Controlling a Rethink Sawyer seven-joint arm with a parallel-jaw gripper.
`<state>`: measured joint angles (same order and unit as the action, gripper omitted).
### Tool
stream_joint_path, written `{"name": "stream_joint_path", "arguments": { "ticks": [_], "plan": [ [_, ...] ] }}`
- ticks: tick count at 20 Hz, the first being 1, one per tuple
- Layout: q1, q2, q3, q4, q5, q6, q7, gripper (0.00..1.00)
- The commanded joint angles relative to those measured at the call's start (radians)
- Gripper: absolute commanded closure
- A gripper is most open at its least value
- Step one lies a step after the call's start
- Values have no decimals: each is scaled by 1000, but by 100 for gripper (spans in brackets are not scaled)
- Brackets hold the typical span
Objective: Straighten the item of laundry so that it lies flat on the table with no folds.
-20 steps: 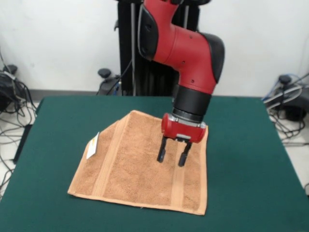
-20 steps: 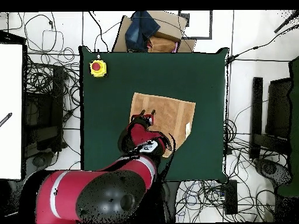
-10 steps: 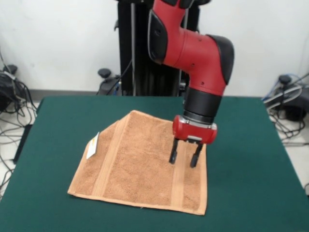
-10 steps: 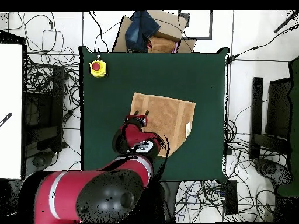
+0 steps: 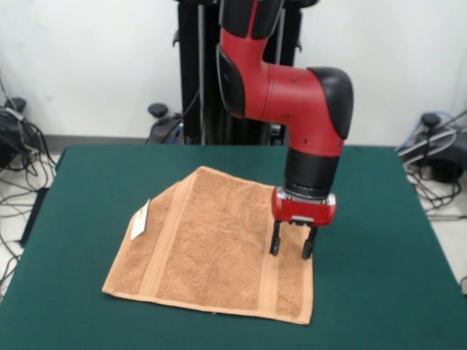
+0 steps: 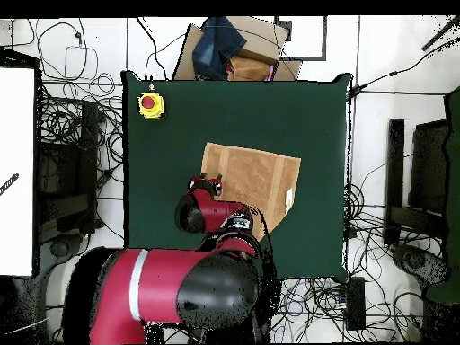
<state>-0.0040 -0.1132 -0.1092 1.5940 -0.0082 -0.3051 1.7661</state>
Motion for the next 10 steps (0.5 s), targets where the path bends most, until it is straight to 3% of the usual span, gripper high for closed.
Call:
{"name": "stream_joint_path", "arguments": {
  "ticks": [1, 10],
  "plan": [
    [-17, 23, 156, 41, -1, 91, 185, 0],
    [-20, 10, 182, 67, -2, 91, 179, 0]
  ]
}}
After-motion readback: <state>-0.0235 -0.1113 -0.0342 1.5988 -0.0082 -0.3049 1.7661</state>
